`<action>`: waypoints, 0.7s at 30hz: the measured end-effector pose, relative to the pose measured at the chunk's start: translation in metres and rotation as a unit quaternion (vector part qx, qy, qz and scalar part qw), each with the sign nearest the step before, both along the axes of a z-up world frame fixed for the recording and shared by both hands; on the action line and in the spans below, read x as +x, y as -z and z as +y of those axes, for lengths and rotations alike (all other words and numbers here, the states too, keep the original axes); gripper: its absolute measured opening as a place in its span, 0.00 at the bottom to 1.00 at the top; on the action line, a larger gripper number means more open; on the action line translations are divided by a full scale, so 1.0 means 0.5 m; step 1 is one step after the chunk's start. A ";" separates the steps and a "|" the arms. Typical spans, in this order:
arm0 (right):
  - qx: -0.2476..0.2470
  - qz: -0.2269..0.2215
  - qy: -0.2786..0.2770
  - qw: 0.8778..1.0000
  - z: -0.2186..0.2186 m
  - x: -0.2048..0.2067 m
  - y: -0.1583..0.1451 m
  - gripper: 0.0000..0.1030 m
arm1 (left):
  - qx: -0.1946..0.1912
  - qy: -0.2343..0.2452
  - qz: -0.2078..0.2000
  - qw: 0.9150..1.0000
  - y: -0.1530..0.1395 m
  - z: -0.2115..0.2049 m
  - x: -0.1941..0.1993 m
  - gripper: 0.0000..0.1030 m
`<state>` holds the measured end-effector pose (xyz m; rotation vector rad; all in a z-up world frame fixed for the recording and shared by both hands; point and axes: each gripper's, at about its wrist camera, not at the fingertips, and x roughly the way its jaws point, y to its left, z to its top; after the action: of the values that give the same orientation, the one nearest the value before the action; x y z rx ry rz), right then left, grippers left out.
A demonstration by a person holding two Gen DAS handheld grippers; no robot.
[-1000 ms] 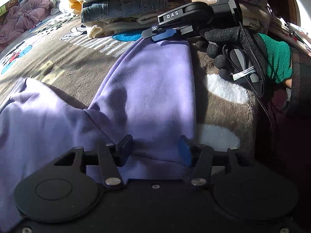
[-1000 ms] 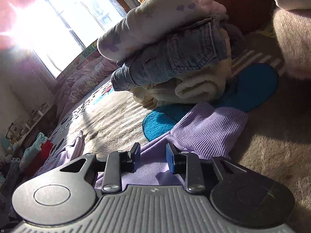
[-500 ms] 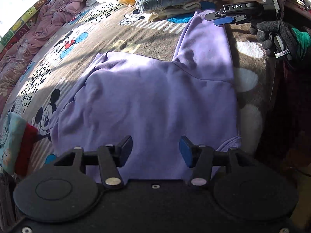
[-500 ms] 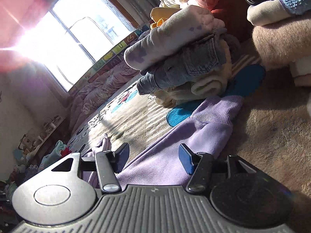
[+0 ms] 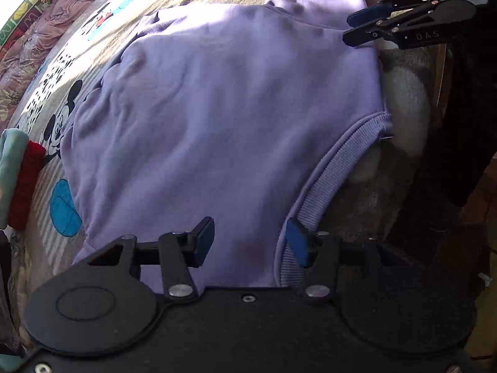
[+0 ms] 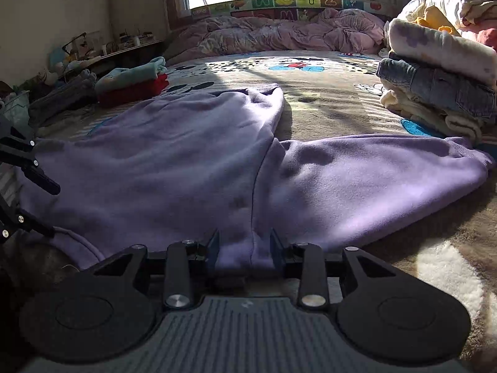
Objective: Fold clothes
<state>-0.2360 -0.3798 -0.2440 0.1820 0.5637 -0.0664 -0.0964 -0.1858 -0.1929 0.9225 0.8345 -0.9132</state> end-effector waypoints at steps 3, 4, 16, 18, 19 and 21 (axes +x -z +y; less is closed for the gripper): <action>-0.028 -0.049 -0.017 0.998 0.034 -0.019 -0.016 0.37 | -0.023 -0.026 0.002 0.999 -0.021 0.034 0.016 0.51; -0.039 -0.061 -0.026 0.997 0.049 -0.021 -0.019 0.37 | -0.020 -0.034 0.005 0.999 -0.014 0.046 0.020 0.51; -0.072 -0.055 -0.033 0.995 0.120 -0.045 -0.025 0.40 | -0.077 -0.128 -0.011 0.989 -0.092 0.177 0.067 0.51; -0.090 -0.062 -0.062 0.992 0.160 -0.037 -0.025 0.40 | -0.076 -0.131 0.001 0.988 -0.074 0.182 0.067 0.51; -0.102 -0.058 -0.073 0.990 0.175 -0.033 -0.023 0.42 | -0.073 -0.130 0.011 0.989 -0.058 0.181 0.065 0.51; -0.124 0.012 -0.085 0.989 0.199 -0.005 0.008 0.55 | -0.015 -0.145 0.050 0.988 0.018 0.177 0.064 0.51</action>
<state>-0.2384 -0.2804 -0.2478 -0.1091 0.5876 0.0271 -0.0644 -0.0971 -0.2018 0.7105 1.0088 -0.7202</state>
